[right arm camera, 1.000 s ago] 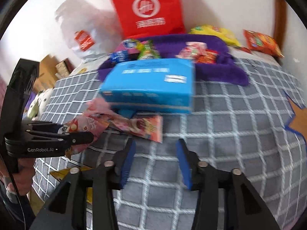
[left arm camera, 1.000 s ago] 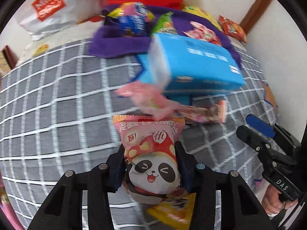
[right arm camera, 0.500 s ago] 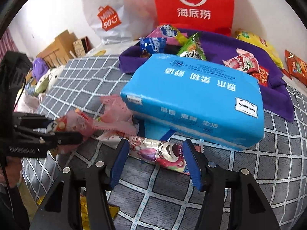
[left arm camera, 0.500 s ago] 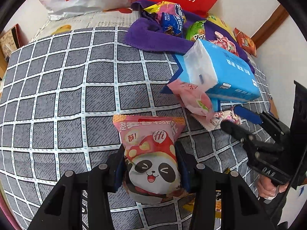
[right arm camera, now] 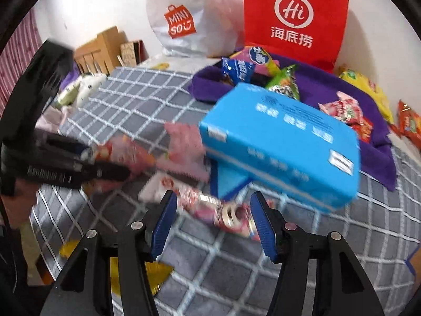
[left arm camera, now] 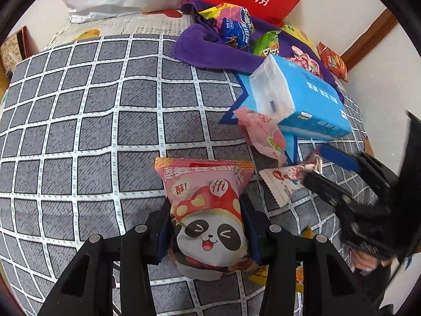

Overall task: Organize snacks
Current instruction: 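Grasp the strawberry candy bar with the right tool while the left tool holds the panda bag, then carry the candy bar and panda-print bag over the purple towel with both tools, then open both tools to drop the candy bar and panda bag onto the towel, then withdraw both open tools back toward the remaining snacks, then grasp the yellow triangular snack bag with the right tool while the left tool grasps the pink peach candy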

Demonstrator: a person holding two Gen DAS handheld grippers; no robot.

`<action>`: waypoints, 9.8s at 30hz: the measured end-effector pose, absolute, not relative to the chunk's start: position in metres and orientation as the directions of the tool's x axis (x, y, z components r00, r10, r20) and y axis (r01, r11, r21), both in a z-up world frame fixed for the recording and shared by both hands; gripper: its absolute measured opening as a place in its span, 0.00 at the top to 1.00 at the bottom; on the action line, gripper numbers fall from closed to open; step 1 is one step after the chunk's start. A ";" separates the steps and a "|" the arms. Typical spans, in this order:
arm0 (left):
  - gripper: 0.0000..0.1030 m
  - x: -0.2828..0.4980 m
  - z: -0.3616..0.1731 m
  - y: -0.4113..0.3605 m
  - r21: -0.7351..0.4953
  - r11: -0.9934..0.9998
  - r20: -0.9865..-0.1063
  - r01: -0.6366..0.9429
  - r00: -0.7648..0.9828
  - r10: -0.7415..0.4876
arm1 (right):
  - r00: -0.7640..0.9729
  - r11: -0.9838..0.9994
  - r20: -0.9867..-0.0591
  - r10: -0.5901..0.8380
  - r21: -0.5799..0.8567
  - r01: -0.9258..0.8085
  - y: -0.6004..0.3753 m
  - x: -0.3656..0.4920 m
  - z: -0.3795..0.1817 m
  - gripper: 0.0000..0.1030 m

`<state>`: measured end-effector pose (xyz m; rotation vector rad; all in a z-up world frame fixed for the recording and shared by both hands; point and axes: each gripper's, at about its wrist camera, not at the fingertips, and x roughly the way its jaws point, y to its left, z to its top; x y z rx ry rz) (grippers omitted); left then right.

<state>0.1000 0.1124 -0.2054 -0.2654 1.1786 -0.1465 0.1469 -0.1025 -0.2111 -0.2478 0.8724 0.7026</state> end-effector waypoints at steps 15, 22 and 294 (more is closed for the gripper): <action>0.57 0.084 -0.201 0.107 -0.279 0.960 -0.893 -0.019 0.373 -0.252 | 0.286 0.741 -0.837 0.466 0.192 -0.644 -0.130 0.138 -0.230 0.42; 0.57 0.076 -0.200 0.107 -0.288 0.957 -0.893 -0.024 0.368 -0.259 | 0.332 0.751 -0.811 0.482 0.188 -0.633 -0.151 0.113 -0.218 0.42; 0.67 0.125 -0.214 0.045 -0.092 0.995 -0.811 0.030 0.578 -0.092 | 0.649 0.983 -0.748 0.137 0.022 -0.182 -0.202 0.153 -0.242 0.43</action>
